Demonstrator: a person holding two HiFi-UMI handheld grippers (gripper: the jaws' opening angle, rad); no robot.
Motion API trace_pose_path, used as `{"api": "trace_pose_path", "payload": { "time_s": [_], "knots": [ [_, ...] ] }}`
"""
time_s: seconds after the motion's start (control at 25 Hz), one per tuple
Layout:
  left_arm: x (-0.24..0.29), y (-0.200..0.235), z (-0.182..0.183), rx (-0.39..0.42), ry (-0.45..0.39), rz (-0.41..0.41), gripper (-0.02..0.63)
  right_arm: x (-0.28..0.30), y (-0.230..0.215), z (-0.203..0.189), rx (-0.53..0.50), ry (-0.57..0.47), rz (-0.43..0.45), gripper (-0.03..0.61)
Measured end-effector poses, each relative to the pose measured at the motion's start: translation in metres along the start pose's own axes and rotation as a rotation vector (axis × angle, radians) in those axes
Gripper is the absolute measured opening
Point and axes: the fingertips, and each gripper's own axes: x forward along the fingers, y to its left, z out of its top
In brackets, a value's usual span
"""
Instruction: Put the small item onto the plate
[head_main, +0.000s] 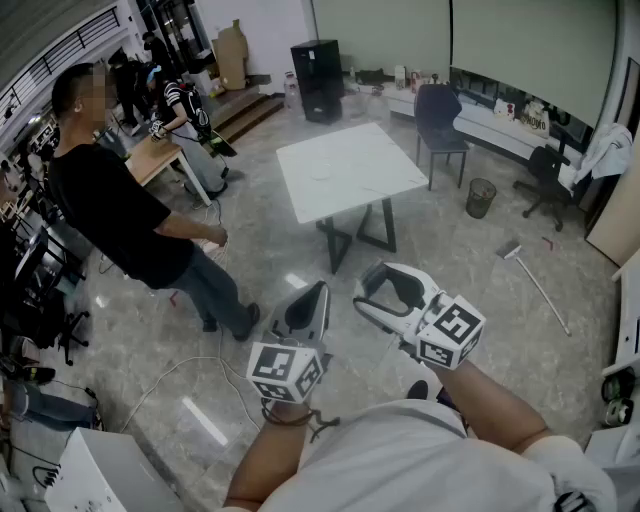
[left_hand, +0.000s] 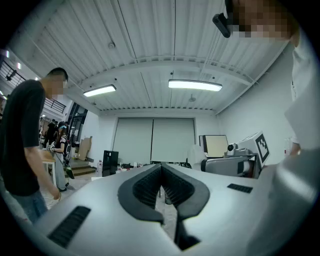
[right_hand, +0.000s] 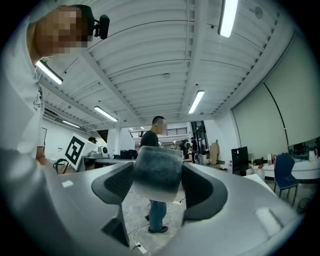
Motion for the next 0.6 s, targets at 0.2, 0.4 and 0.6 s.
{"api": "trace_pose_path", "payload": {
  "time_s": [0.2,0.4,0.6],
  "knots": [
    [-0.006,-0.002,0.004,-0.006,0.003,0.0,0.006,-0.003,0.007,0.004,-0.001,0.003,-0.001,0.296],
    [-0.012,0.001,0.0,-0.014,0.014,0.0,0.006,-0.002,0.013,0.006,-0.006,0.004,-0.005,0.296],
    [-0.021,0.002,-0.002,-0.013,0.008,0.003,0.006,-0.002,0.021,0.004,-0.012,0.013,-0.002,0.296]
  ]
}}
